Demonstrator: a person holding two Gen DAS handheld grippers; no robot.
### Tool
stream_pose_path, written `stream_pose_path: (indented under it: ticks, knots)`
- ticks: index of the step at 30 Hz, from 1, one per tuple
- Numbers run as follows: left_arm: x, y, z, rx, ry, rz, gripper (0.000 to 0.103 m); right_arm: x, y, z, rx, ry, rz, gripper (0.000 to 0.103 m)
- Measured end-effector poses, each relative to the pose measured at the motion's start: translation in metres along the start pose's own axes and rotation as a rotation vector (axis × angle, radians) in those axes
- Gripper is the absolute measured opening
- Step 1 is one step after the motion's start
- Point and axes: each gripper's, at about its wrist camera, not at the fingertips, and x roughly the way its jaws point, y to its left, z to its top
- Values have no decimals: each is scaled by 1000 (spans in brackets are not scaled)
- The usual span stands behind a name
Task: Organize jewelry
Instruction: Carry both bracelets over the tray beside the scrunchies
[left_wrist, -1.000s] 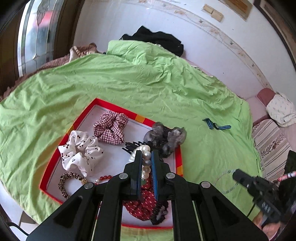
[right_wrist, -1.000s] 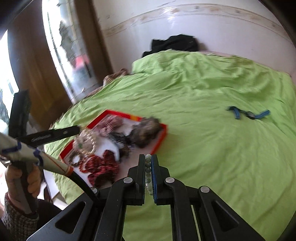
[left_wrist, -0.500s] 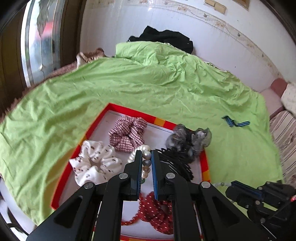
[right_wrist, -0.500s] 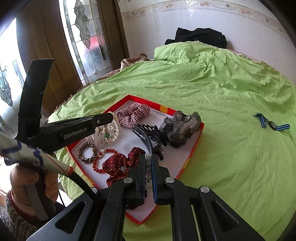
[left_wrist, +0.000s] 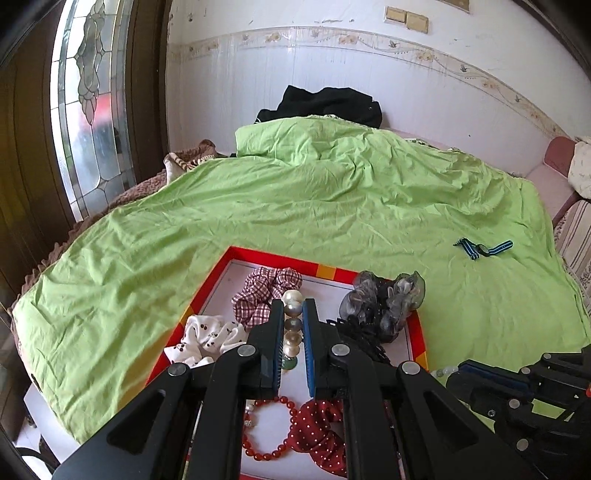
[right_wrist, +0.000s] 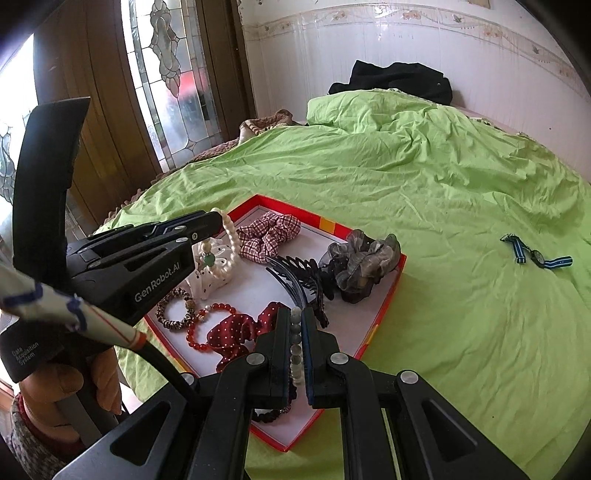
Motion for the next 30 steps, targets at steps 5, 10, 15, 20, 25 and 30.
stream_pose_path:
  ticks: [5,10,15,20,25,30]
  knots:
    - [-1,4,1,-20,-3,-15,9,0,-1,1,4,2,-13,7]
    - [-2,7,2,-25,-5,-20,9,0,0,2,1,5,-21,7]
    - [-2,8,3,-29,-4,-20,9,-1,3,5,-8,2,-23,7]
    - [-2,14,5,-54,4,-22,9,-3,4,18,-9,-10,-25,7]
    - [5,35,5,-144,29,-64,9,1,2,45,5,-25,-21,7]
    - [12,57,6,-243,42,-131,9,14,-3,74,42,-21,4,7]
